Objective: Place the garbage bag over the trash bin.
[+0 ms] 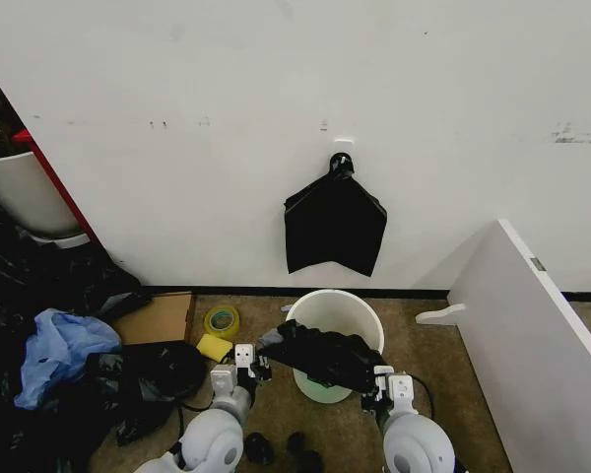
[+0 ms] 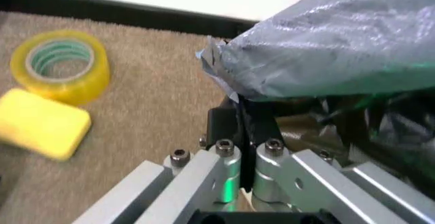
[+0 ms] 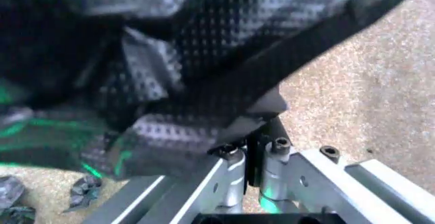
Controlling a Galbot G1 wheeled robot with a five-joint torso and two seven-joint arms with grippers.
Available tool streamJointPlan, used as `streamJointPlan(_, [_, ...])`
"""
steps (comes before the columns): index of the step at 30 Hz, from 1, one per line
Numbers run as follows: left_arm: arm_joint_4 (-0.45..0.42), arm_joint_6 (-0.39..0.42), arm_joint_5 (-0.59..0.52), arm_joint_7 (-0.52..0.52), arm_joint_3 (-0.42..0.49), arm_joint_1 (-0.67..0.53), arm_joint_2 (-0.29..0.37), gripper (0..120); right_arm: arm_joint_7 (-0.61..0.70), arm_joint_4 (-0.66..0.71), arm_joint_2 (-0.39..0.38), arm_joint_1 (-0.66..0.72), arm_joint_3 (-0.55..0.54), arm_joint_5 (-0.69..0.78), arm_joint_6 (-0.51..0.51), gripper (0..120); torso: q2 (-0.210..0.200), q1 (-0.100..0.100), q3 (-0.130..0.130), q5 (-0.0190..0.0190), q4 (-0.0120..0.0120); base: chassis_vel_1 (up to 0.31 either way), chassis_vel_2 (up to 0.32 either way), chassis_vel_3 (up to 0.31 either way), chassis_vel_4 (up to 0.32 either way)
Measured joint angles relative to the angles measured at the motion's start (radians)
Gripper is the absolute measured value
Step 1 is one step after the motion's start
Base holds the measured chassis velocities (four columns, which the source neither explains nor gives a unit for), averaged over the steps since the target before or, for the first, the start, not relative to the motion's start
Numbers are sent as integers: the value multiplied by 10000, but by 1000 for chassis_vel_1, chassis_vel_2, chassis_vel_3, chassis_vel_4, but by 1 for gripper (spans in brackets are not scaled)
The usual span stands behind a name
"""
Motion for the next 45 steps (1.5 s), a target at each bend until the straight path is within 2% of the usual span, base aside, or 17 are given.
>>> streamJointPlan(7, [-119, 134, -94, -40, -83, -121, 145, 0, -357, 67, -175, -139, -28, -340, 11, 0, 0, 0, 0, 1, 0, 0, 0, 0, 0])
streamJointPlan(10, [-418, 385, -189, -40, -291, 77, 297, 10, -405, 266, -315, -341, -57, -528, 12, 10, 0, 0, 0, 1, 1, 0, 0, 0, 0])
streamJointPlan(12, [-750, 518, -183, 19, -495, 337, 490, 21, -465, 550, -441, -598, -81, -702, 13, 19, 0, 0, 0, 0, 1, 0, 0, 0, 0])
streamJointPlan(14, [-750, 518, -183, 19, -495, 337, 490, 21, -465, 550, -441, -598, -81, -702, 13, 19, 0, 0, 0, 0, 1, 0, 0, 0, 0])
streamJointPlan(15, [-1020, 528, -94, 118, -685, 578, 629, 30, -634, 829, -532, -877, -81, -1072, 67, 27, 0, 0, -1, 1, 3, 0, 0, 0, 0])
streamJointPlan(19, [-1508, 275, 433, 306, -1114, 1167, 926, 46, -1111, 1506, -642, -1672, -134, -2165, 371, 46, 0, 0, -2, 0, 0, 0, 0, 0, 0])
streamJointPlan(21, [-1611, 87, 660, 357, -1288, 1389, 988, 49, -1187, 1658, -652, -1872, -168, -2486, 474, 49, 0, 0, -2, -2, 0, 0, 0, 0, 0])
streamJointPlan(26, [-2250, -631, 879, 729, -1964, 2154, 1434, 72, -1677, 2198, -726, -2711, -132, -3751, 1330, 71, 0, 0, -2, 1, 2, 0, 0, 0, 0])
streamJointPlan(28, [-2331, -725, 882, 784, -2005, 2256, 1519, 76, -1778, 2273, -748, -2875, -104, -3945, 1469, 74, 1, 0, -2, 0, 1, 0, 0, 0, 0])
streamJointPlan(34, [-2519, -1170, 828, 938, -2149, 2821, 1866, 98, -2055, 2468, -750, -3875, 263, -4999, 2588, 98, 0, -1, -1, -1, 0, 0, 0, 0, 0])
streamJointPlan(45, [-2099, -1525, -63, 1022, -2437, 2911, 2220, 100, -2276, 2264, -737, -3952, 688, -5007, 2962, 100, 0, -1, -1, -1, 2, 0, 0, 0, 0])
